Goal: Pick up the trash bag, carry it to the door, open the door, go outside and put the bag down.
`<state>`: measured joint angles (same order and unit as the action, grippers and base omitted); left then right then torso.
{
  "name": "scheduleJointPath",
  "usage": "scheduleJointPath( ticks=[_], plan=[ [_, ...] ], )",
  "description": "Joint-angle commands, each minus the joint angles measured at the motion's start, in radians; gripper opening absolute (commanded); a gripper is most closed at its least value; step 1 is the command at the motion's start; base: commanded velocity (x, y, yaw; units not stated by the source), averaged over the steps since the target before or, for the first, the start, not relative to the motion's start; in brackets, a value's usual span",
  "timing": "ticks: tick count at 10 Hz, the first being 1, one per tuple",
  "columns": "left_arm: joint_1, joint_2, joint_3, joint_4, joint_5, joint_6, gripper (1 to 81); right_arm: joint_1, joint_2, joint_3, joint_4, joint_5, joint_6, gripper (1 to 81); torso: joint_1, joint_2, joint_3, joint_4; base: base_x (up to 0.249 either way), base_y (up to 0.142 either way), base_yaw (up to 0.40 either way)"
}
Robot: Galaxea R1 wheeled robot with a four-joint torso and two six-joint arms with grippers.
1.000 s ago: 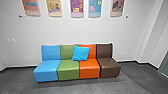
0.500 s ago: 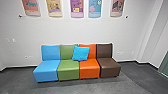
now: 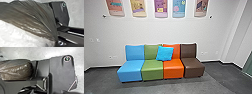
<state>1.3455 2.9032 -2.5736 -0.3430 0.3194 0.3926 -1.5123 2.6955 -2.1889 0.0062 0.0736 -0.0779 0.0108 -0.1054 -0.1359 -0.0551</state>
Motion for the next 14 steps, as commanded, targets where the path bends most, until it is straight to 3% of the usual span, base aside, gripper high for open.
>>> scheduleJointPath(
  ticks=[1, 14],
  plan=[
    [-0.062, -0.008, 0.003, -0.005, 0.078, 0.008, 1.0, 0.05, -0.02, 0.008, 0.001, -0.057, -0.003, 81.1, 0.0, 0.0, 0.0, 0.0, 0.0, 0.0, 0.0],
    [-0.062, -0.005, 0.003, -0.007, 0.081, 0.015, 1.0, 0.042, -0.014, -0.009, 0.003, -0.057, -0.005, 81.1, -0.002, -0.001, 0.0, 0.0, -0.01, 0.0, -0.023]
  ],
)
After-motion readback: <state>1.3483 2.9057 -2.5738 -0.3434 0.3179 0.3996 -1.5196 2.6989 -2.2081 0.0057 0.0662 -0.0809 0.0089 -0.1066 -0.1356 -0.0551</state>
